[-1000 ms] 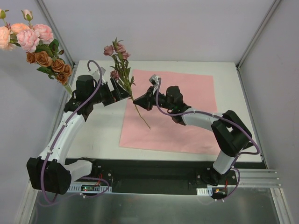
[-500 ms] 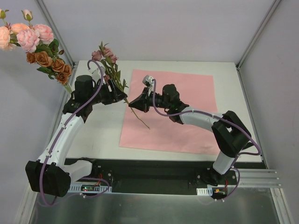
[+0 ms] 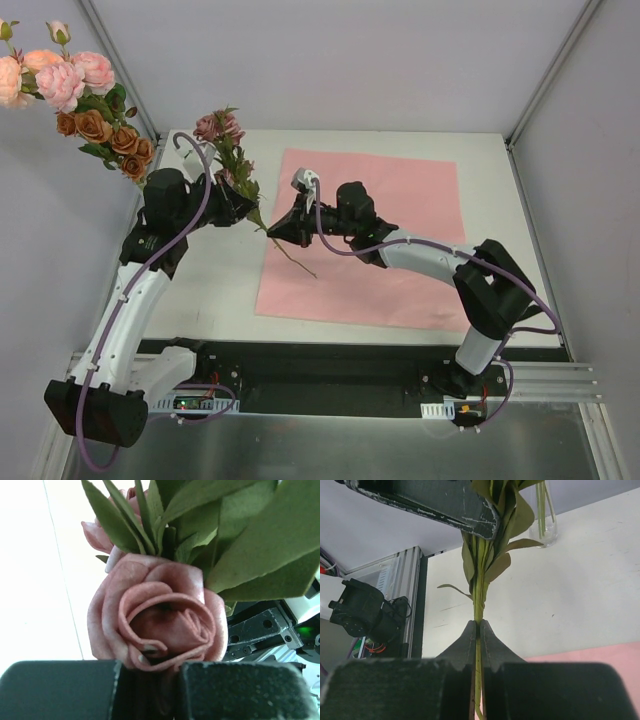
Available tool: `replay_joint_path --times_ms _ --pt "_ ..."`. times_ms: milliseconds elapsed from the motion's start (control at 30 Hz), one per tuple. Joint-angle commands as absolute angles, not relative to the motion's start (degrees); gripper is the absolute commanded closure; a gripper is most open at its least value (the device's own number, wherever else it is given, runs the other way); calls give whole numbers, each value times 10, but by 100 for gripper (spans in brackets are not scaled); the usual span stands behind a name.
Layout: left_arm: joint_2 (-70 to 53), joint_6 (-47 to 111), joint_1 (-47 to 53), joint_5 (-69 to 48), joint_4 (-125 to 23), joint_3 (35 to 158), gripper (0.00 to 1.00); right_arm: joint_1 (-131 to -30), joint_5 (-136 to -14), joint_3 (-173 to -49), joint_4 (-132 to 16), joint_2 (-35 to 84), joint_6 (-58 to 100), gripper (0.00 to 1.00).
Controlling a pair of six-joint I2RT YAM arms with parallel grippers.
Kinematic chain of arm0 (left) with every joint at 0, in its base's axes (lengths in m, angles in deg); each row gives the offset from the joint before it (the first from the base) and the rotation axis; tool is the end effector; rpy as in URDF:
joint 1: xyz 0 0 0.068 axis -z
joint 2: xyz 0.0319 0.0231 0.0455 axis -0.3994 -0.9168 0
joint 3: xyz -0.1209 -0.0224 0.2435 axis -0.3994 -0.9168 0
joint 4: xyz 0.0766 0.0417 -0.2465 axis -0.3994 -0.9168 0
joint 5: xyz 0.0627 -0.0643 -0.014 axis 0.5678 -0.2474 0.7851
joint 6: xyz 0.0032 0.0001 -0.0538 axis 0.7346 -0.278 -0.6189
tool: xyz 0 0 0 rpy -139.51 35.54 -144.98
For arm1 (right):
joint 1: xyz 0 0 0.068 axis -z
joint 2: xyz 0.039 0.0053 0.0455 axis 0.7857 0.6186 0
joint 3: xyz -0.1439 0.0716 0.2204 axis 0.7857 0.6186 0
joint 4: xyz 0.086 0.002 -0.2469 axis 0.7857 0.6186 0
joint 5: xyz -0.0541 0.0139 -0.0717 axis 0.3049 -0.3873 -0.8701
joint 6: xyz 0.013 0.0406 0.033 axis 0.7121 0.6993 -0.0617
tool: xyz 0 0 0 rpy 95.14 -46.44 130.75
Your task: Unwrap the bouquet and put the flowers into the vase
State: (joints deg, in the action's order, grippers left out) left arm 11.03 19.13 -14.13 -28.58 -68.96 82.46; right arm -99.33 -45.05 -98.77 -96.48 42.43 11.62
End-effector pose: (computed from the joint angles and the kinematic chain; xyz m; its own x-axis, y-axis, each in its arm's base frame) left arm 0.2135 -0.0514 0.3764 -0.4533 -0.3069 -0.8369 0.4206 0.7541 -0.5044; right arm 0.2523 0.3081 0.2845 0.0709 0.0267 -0.9971 -0.9942 0.0835 -0.0684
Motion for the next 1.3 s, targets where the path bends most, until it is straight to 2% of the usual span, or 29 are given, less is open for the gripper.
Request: replay_joint_path --times_ms 0,67,100,200,400,633,767,1000,1267 --pt "139 211 -140 -278 -672 849 100 -999 -443 -1011 -956 405 98 88" --pt "152 213 -140 -270 -679 852 100 -999 -456 -1009 -957 402 104 66" --pt "157 218 -140 -259 -683 857 100 -999 -462 -1006 -957 399 107 49" --pt "182 243 -140 -222 -707 876 100 -992 -498 -994 -958 389 110 38" --pt "231 327 -140 -94 -791 948 100 -954 -542 -969 -983 378 158 36" --pt "222 411 -140 267 -871 1061 100 -905 -528 -950 -1027 394 232 35" --pt "188 413 -142 394 -876 1107 100 -899 -520 -954 -1031 402 242 35" --pt "167 393 -166 495 -827 1131 100 -898 -514 -954 -1033 403 244 35" --pt "108 382 -199 529 -776 1201 100 -893 -512 -952 -1033 402 245 35"
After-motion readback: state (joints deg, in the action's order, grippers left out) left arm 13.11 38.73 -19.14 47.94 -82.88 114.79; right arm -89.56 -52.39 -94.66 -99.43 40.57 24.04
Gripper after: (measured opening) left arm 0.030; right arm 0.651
